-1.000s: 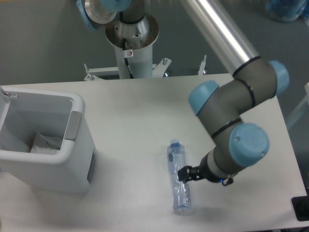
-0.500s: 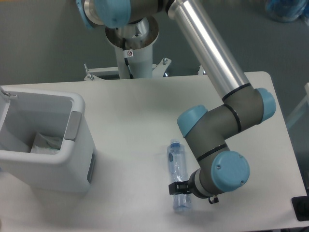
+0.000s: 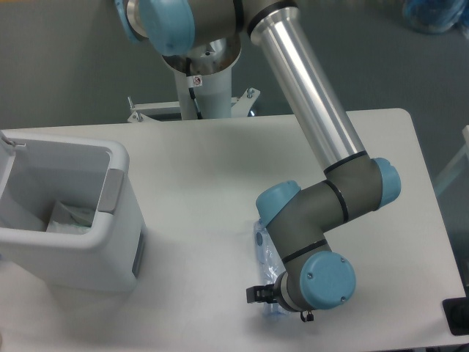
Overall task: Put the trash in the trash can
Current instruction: 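Lower the gripper around the bottle and close on it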
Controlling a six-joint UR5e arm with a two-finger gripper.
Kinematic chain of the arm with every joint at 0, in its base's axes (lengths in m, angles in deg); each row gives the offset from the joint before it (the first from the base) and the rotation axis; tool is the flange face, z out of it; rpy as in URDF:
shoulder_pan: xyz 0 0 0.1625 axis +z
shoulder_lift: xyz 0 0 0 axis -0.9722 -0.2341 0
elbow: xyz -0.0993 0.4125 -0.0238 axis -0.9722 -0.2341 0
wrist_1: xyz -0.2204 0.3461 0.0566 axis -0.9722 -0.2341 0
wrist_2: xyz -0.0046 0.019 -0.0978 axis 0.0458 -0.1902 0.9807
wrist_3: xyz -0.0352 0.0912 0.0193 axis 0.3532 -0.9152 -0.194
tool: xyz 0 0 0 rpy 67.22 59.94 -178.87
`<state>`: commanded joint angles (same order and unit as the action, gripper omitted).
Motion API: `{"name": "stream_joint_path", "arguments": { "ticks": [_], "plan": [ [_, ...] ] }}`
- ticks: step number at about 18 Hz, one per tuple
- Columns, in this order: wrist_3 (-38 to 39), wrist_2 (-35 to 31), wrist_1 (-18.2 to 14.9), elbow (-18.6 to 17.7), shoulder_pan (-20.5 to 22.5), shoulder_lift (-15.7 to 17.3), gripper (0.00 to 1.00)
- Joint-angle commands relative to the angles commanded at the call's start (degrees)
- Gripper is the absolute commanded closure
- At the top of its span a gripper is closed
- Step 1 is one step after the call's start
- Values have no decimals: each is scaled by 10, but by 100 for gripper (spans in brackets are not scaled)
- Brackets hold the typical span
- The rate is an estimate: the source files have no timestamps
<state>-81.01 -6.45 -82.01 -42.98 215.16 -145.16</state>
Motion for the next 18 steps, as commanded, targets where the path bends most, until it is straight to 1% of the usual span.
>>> {"name": "stream_joint_path", "arguments": {
  "ticks": [4,5,6,8,10,16,18],
  "plan": [
    [0,-3,4,-1,-1,-1,1],
    [-1,-3,3,-1,-1,-1,12],
    [-1,-3,3,-1,-1,-1,34],
    [-1,-3,4,-2,-1,-1,63],
    [-2,-3,4,-1,-1,0,64],
    [-8,0,4,-1,-1,18,64],
    [-9,2,17,-2,-1,29,64]
  ]
}}
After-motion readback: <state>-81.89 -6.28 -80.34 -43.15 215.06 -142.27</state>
